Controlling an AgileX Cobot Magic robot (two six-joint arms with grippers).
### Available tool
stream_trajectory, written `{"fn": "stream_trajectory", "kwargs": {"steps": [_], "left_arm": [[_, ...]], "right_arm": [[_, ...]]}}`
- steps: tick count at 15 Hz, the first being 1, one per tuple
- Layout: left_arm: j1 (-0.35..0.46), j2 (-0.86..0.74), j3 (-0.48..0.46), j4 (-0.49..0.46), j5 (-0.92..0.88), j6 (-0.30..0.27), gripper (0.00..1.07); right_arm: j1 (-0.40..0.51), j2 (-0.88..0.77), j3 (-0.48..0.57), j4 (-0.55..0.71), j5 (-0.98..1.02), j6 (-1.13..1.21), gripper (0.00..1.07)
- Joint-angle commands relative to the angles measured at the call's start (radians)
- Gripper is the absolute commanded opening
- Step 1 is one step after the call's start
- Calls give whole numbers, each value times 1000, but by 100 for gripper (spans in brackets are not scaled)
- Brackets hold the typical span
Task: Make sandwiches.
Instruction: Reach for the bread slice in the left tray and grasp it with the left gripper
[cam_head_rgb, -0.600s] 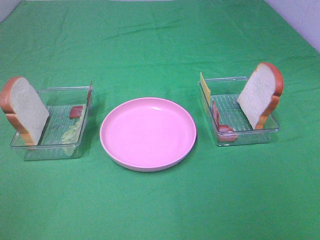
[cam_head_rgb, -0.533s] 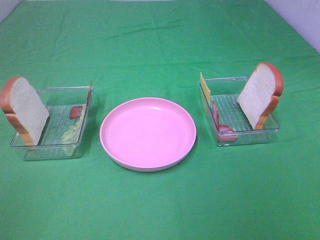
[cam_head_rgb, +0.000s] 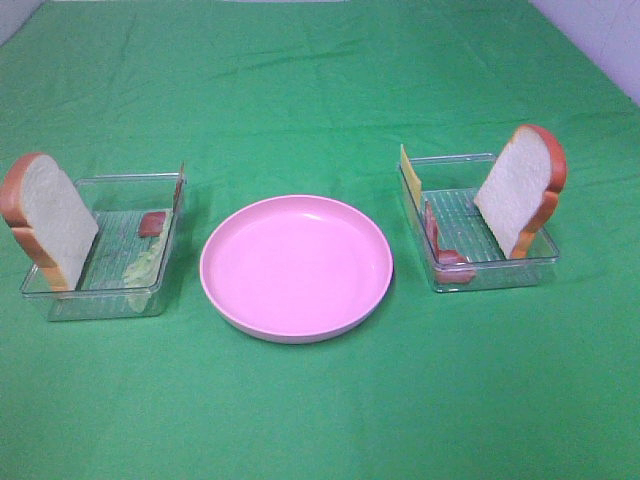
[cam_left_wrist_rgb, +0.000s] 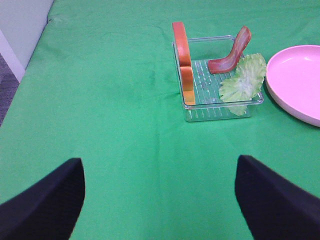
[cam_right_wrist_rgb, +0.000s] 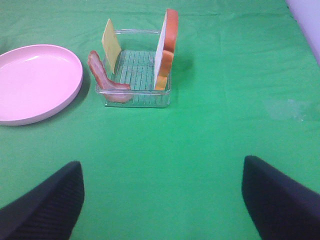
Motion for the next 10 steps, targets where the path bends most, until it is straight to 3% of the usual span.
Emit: {"fn": "stream_trajectory", "kwargs": {"steps": [1, 10], "left_arm": [[6, -21, 3, -9, -9, -2, 78], [6, -21, 3, -9, -9, -2, 78]], "right_arm": [[-6, -16, 2, -3, -1, 11, 81], [-6, -16, 2, -3, -1, 11, 81]]}}
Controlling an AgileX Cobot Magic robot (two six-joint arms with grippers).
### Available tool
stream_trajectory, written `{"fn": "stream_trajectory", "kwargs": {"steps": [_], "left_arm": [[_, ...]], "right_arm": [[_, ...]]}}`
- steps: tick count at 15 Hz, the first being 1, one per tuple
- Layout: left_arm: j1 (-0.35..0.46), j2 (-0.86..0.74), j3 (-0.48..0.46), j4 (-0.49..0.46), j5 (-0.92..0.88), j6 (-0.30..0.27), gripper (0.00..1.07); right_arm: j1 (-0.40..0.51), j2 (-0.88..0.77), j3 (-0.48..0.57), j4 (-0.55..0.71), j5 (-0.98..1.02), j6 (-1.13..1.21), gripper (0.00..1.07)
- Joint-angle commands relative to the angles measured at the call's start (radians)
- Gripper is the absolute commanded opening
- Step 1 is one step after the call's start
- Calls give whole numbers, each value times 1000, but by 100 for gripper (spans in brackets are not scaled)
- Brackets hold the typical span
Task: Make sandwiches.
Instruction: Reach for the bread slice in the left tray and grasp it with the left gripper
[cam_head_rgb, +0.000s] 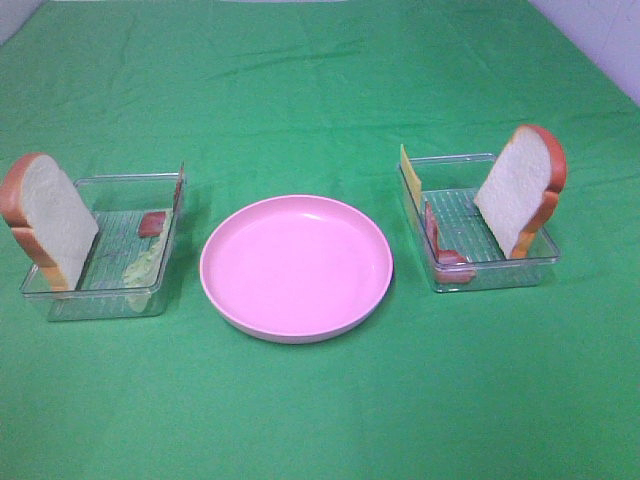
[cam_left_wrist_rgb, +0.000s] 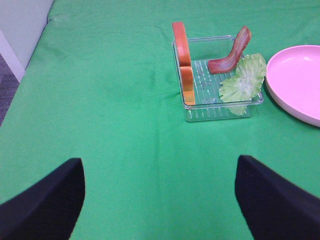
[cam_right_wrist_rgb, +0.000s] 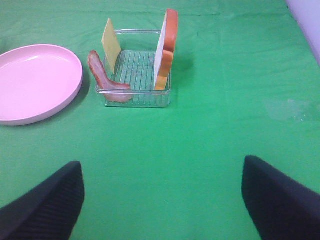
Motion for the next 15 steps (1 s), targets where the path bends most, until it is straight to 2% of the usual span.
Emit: {"fn": "stream_trajectory", "kwargs": {"steps": [1, 15], "left_arm": [[6, -21, 3, -9, -9, -2, 78], [6, -15, 2, -9, -11, -4, 78]], "right_arm": [[-6, -16, 2, -3, -1, 11, 81], [-6, -16, 2, -3, -1, 11, 81]]}}
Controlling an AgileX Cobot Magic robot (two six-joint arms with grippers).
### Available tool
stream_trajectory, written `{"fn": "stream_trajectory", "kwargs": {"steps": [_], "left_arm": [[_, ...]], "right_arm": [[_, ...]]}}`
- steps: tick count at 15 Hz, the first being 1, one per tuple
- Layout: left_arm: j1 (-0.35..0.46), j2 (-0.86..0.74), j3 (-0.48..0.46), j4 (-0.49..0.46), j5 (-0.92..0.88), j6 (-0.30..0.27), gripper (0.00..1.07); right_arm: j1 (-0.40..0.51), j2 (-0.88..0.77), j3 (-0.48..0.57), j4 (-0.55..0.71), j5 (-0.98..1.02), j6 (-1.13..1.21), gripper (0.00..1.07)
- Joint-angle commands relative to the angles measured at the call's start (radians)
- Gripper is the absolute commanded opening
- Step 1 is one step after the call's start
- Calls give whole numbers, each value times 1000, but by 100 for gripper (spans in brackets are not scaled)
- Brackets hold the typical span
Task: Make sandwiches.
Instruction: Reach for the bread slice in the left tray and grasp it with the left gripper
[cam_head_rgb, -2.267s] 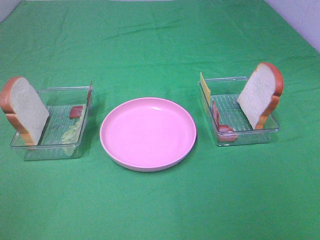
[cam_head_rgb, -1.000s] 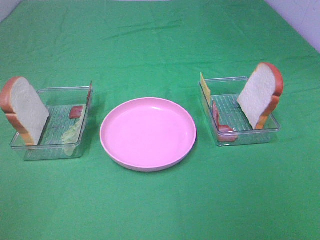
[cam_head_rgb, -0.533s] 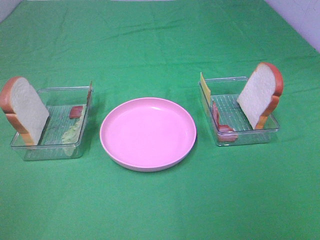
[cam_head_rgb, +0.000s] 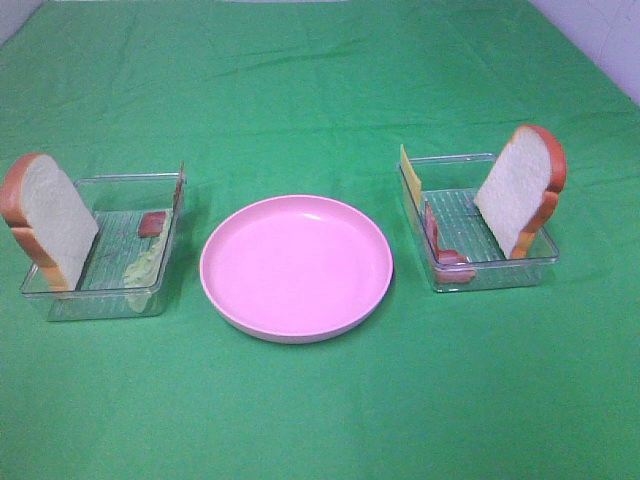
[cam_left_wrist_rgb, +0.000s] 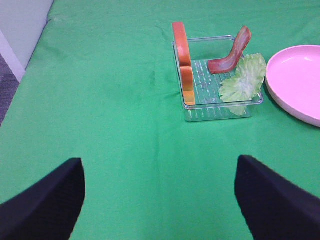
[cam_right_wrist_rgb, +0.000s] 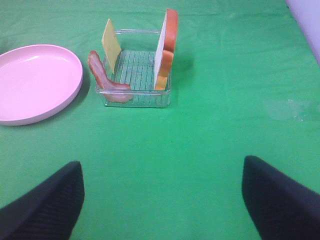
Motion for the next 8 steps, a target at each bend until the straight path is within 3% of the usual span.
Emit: {"fn": "stream_trajectory", "kwargs": {"steps": [1, 3, 5, 8], "left_arm": [[6, -5, -1, -9, -13, -4, 78], [6, 73, -37, -18, -113, -14, 78], [6, 177, -54, -76, -259, -58, 78], [6, 375, -80, -150, -379, -52, 78]], "right_arm": [[-6, -16, 2, -3, -1, 11, 81], [-6, -16, 2, -3, -1, 11, 81], [-6, -16, 2, -3, -1, 11, 81], [-6, -16, 2, -3, -1, 11, 81]]}}
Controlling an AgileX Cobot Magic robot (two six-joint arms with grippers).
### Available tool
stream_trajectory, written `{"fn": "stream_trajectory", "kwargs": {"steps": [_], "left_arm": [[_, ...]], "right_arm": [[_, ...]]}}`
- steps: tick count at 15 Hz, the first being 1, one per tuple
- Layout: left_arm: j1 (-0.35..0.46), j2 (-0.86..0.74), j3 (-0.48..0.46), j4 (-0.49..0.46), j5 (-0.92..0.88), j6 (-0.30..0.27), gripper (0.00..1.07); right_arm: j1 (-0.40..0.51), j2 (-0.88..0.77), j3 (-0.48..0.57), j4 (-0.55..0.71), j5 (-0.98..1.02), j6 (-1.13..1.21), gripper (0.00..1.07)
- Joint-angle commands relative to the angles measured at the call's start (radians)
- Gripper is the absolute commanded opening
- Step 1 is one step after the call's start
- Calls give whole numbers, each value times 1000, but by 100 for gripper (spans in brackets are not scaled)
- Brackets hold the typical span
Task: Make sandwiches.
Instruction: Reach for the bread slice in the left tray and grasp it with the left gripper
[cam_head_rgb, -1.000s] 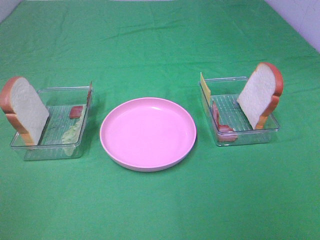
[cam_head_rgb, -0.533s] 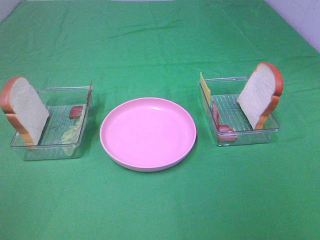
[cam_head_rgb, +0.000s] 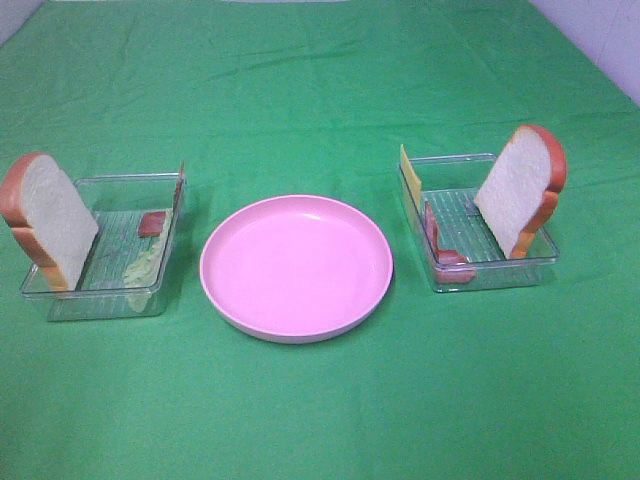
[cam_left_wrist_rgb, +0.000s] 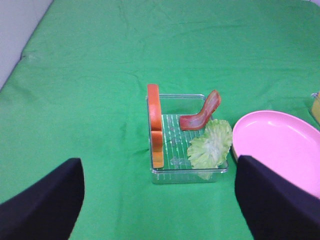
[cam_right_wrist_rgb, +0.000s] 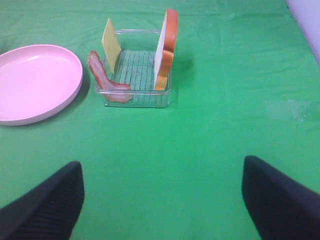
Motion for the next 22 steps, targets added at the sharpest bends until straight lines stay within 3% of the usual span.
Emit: {"fn": "stream_trajectory", "kwargs": {"steps": [1, 4, 5, 8, 13, 14, 17, 22], "left_arm": [[6, 179, -45, -52, -80, -2, 78], [6, 485, -181, -82, -52, 13, 78], [6, 669, -285, -116, 3, 45, 78], [-11, 934, -444, -189, 92, 107, 78], [-159, 1241, -645, -179, 101, 105, 76], [-181, 1294, -676, -153, 119, 72, 76], [-185, 1401, -740, 1, 165, -109, 76], [-185, 1451, -764, 170, 162, -231, 76]], "right_arm": [[-6, -16, 2, -3, -1, 11, 81], [-6, -16, 2, -3, -1, 11, 81], [-6, -16, 2, -3, -1, 11, 81], [-6, -16, 2, -3, -1, 11, 81], [-6, -16, 2, -3, -1, 11, 81], [-6, -16, 2, -3, -1, 11, 81], [-6, -16, 2, -3, -1, 11, 81], [-6, -16, 2, -3, -1, 11, 81]]}}
